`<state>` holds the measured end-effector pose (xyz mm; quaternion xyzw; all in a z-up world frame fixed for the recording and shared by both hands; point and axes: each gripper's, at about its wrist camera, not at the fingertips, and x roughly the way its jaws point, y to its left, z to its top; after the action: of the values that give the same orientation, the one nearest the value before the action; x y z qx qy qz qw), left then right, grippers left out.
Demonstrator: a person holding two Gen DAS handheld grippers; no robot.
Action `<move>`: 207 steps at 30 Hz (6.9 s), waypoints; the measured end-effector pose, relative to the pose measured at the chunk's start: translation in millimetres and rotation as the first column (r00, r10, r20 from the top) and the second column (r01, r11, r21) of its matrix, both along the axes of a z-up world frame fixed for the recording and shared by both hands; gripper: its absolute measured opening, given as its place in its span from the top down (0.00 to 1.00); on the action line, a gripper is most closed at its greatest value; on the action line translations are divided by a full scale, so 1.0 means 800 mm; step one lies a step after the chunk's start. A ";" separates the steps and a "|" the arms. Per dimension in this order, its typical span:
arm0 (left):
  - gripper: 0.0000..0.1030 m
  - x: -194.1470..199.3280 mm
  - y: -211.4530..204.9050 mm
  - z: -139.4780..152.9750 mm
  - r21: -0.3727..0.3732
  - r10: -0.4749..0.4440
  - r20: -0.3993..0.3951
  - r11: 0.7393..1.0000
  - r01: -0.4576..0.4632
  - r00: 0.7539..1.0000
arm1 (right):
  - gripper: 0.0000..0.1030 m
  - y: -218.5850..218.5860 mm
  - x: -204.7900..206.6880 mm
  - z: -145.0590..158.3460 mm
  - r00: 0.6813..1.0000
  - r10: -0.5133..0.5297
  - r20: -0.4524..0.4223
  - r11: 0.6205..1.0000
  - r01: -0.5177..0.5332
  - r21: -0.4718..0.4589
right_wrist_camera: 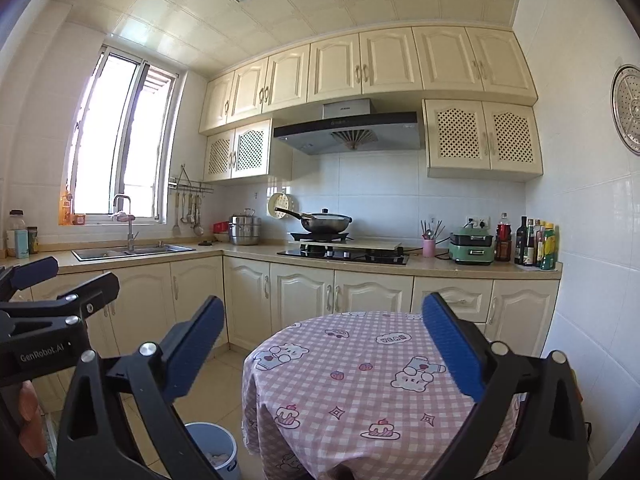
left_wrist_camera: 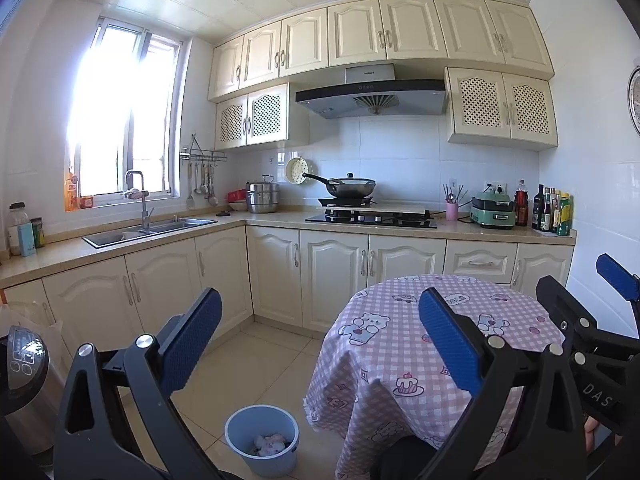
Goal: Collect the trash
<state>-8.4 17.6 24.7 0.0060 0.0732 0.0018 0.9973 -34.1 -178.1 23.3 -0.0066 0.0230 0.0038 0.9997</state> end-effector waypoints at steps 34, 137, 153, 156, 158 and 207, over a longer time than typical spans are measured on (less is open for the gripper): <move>0.07 -0.003 -0.010 -0.005 0.029 -0.010 -0.002 1.000 0.010 1.000 | 0.05 0.003 0.001 -0.014 1.000 -0.012 -0.009 1.000 0.012 -0.001; 0.07 0.007 0.011 -0.024 0.035 -0.012 -0.033 0.999 0.013 0.999 | 0.05 0.002 0.012 -0.025 0.999 0.000 -0.040 1.000 0.000 -0.001; 0.07 0.018 0.012 -0.026 0.038 -0.003 -0.072 0.999 0.006 0.997 | 0.05 0.000 0.020 -0.033 0.998 0.002 -0.068 1.000 -0.001 0.006; 0.07 0.020 0.012 -0.027 0.037 -0.004 -0.079 0.999 0.007 0.997 | 0.05 -0.001 0.022 -0.035 0.997 0.003 -0.074 1.000 -0.002 0.007; 0.07 0.020 0.011 -0.028 0.039 -0.004 -0.082 0.999 0.007 0.997 | 0.05 -0.002 0.024 -0.035 0.997 0.004 -0.079 1.000 -0.003 0.008; 0.07 0.081 0.022 -0.053 0.030 0.038 -0.181 0.999 -0.033 0.983 | 0.05 0.021 0.109 -0.062 0.980 0.054 -0.193 0.999 -0.052 0.013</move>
<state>56.6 35.6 -17.8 0.0183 0.1636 0.0198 0.9862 53.2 -160.9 -26.3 -0.0029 0.1199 0.0312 0.9923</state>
